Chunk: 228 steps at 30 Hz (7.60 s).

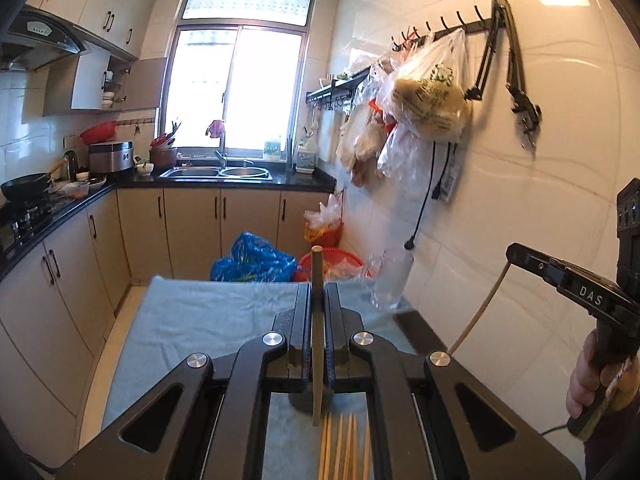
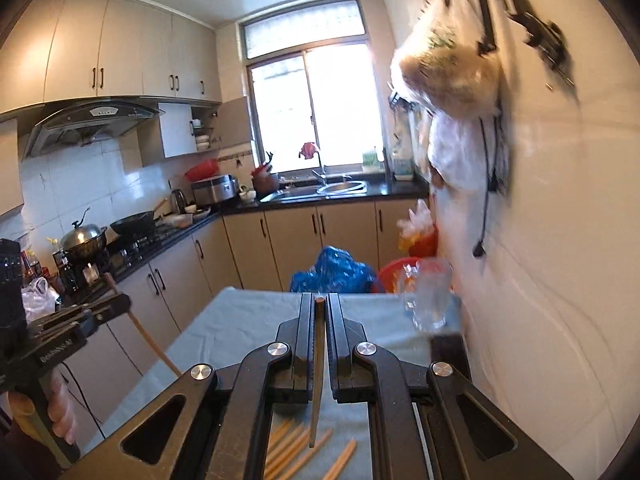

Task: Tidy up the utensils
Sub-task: 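Carry both chopsticks over the black cup and open both grippers to drop them, then move both open grippers back over the remaining chopsticks, then close the left gripper on a chopstick while the right gripper grasps another, then lift both held chopsticks and carry them above the black cup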

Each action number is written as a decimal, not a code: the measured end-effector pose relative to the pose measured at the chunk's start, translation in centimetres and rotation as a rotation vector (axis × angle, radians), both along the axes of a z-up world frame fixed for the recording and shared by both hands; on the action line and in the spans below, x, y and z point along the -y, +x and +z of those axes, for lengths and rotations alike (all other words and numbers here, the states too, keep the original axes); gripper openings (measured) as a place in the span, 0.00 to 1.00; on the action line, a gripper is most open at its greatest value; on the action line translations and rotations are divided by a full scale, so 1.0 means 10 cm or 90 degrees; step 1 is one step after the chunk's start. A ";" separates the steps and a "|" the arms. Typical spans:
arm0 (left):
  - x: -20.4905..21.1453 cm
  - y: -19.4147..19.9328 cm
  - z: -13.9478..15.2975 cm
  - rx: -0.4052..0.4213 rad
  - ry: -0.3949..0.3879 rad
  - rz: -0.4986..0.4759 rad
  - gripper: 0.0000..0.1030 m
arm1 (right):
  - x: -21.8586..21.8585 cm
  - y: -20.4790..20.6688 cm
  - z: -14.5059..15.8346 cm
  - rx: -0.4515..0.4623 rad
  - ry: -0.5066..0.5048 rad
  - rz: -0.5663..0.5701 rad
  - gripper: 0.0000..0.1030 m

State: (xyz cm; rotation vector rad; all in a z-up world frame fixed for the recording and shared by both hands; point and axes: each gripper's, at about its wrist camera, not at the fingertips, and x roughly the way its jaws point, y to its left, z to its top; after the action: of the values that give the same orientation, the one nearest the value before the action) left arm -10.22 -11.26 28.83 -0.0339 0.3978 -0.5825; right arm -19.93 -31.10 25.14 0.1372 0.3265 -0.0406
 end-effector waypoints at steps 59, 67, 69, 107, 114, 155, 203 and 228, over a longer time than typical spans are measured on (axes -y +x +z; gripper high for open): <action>-0.61 -0.49 -1.57 -0.201 0.096 0.064 0.52 | 0.45 -0.55 -2.22 -0.330 0.115 -0.019 0.66; -0.31 -0.76 -1.43 -0.185 0.105 0.062 0.52 | 0.63 -0.99 -2.47 -0.320 0.120 -0.007 0.66; -0.27 -0.80 -1.36 -0.178 0.104 0.057 0.52 | 0.66 -1.01 -2.49 -0.318 0.129 -0.008 0.66; 0.58 0.17 -2.77 -0.336 0.229 -0.111 0.13 | 0.06 0.15 -2.92 -0.405 0.078 -0.039 0.23; 0.27 0.22 -2.75 -0.395 0.148 -0.043 0.13 | 0.16 0.19 -2.90 -0.406 0.127 -0.038 0.19; -0.13 0.37 -2.78 -0.441 0.179 0.073 0.07 | 0.26 0.18 -2.91 -0.466 0.110 -0.060 0.08; -0.36 -0.75 -1.26 -0.110 0.117 0.033 0.05 | 0.03 -0.51 -1.46 -0.165 0.047 -0.019 0.06; -0.49 -0.76 -0.56 -0.034 0.032 0.030 0.05 | -0.15 -0.49 -0.86 -0.051 0.033 -0.002 0.06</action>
State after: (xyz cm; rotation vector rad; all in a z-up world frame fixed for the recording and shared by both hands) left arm -17.77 -6.32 23.20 -0.0102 0.4632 -0.5260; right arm -24.79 -29.63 16.56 0.1874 0.4070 -0.0414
